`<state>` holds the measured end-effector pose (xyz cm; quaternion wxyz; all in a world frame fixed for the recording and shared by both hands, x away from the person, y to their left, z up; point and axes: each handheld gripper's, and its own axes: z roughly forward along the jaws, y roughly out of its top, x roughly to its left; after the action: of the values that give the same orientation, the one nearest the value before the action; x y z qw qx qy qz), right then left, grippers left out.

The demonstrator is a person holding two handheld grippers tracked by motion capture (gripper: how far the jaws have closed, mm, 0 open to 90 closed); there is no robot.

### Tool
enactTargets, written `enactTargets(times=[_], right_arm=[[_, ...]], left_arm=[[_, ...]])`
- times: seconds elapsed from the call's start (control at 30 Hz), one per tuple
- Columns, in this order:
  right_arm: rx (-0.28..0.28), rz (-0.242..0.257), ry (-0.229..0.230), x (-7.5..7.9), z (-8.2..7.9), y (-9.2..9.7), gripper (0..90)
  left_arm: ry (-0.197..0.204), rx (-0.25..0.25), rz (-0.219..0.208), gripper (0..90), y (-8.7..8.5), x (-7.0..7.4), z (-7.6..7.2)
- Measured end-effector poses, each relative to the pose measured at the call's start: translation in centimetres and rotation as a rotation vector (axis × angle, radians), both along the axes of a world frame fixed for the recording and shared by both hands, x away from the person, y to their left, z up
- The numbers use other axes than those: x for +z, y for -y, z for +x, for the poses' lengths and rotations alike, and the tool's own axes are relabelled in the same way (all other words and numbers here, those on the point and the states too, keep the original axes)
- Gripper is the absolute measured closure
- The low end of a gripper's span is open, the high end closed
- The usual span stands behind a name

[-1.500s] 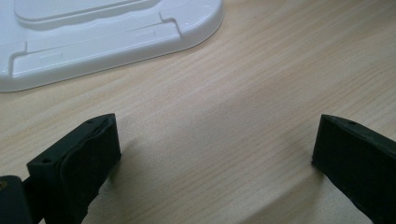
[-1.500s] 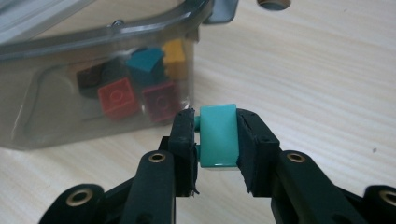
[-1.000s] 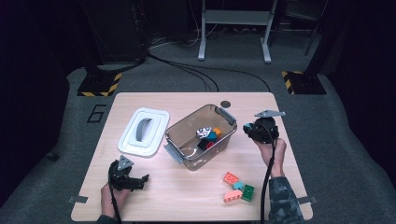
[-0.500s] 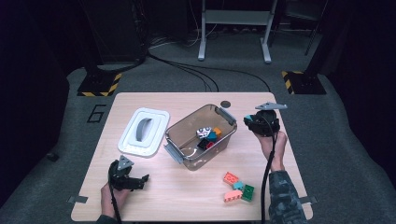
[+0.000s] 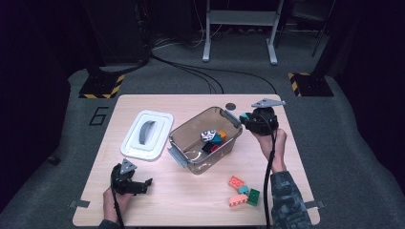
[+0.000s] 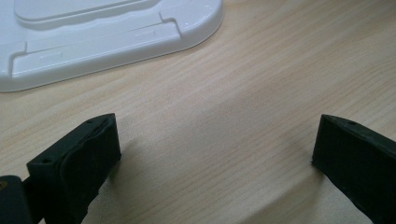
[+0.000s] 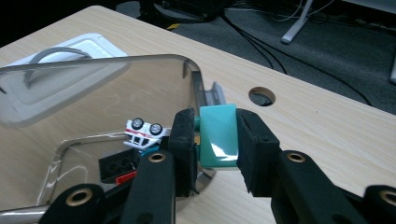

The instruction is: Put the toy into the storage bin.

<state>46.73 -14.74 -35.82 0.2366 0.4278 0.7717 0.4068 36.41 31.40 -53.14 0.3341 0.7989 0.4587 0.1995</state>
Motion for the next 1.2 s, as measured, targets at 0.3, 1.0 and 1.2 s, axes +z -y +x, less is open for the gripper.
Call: enactTargets(times=[0.3, 1.0, 1.2], right_arm=[[0.086, 0.019, -0.042, -0.2, -0.2, -2.3, 68.5], [0.222, -0.014, -0.200, -3.5, -0.4, -6.0, 68.1], [0.242, 0.011, -0.239, -3.9, -0.7, -6.6, 67.9]], left_arm=[[0.000, 0.000, 0.000, 0.8, 0.0, 0.0, 0.0], [-0.002, -0.002, 0.000, 0.8, 0.0, 0.0, 0.0], [-0.001, -0.001, -0.002, 0.8, 0.0, 0.0, 0.0]])
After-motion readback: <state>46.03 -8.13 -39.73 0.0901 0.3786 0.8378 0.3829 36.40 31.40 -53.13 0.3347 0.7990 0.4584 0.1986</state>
